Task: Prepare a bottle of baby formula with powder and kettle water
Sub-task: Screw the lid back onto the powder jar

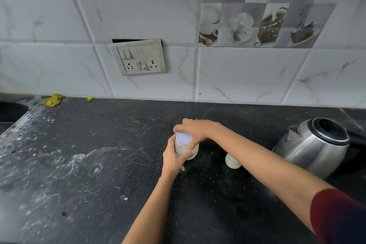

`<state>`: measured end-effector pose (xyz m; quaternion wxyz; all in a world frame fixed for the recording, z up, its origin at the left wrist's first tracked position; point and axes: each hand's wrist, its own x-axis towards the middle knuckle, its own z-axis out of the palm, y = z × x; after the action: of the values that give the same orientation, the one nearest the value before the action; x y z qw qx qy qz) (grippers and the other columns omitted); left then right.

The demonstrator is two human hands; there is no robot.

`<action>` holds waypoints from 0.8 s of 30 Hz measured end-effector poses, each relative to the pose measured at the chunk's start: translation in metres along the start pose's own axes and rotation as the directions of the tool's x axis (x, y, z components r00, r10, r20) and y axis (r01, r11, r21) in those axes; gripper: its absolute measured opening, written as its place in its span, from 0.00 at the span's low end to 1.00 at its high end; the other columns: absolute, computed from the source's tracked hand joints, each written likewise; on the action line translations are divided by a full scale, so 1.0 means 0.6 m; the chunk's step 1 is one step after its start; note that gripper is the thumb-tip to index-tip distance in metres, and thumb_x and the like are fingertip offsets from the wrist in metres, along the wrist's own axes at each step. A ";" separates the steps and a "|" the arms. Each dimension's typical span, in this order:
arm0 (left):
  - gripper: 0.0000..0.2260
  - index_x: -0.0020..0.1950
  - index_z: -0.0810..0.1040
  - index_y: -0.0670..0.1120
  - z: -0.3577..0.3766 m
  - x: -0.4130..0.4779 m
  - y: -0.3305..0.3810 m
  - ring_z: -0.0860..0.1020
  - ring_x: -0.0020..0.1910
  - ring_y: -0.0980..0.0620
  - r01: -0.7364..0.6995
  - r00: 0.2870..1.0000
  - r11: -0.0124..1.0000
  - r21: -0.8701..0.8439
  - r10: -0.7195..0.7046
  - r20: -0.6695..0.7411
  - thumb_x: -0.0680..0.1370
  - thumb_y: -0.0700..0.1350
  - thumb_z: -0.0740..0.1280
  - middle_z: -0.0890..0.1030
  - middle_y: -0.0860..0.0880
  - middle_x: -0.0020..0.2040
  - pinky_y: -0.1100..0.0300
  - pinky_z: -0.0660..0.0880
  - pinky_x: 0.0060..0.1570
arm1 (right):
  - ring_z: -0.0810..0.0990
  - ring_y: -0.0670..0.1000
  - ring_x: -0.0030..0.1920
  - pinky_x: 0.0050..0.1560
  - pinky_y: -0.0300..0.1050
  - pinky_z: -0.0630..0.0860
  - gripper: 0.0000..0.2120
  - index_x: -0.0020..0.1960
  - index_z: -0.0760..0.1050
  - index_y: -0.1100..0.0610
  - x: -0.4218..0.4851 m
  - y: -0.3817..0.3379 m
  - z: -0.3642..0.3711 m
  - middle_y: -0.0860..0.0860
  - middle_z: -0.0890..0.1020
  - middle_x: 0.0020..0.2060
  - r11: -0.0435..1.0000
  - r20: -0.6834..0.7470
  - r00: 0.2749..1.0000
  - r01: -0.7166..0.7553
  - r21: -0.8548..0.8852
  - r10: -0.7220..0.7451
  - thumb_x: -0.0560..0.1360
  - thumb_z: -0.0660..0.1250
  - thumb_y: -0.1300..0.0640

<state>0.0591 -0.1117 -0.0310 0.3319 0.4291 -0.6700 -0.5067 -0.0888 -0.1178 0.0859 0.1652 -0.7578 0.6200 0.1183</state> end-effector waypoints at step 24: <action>0.34 0.69 0.65 0.54 -0.003 0.003 0.001 0.76 0.56 0.59 -0.007 1.000 1.000 0.023 0.007 0.011 0.67 0.46 0.77 0.77 0.55 0.60 0.67 0.72 0.49 | 0.75 0.59 0.60 0.52 0.52 0.73 0.40 0.75 0.60 0.54 -0.002 -0.014 -0.011 0.57 0.73 0.66 0.972 -0.007 0.974 -0.228 -0.053 0.228 0.71 0.66 0.33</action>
<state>0.0600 -0.1141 -0.0300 0.3253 0.4277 -0.6791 -0.5001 -0.0809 -0.1181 0.0932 0.1298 -0.6859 0.6995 0.1528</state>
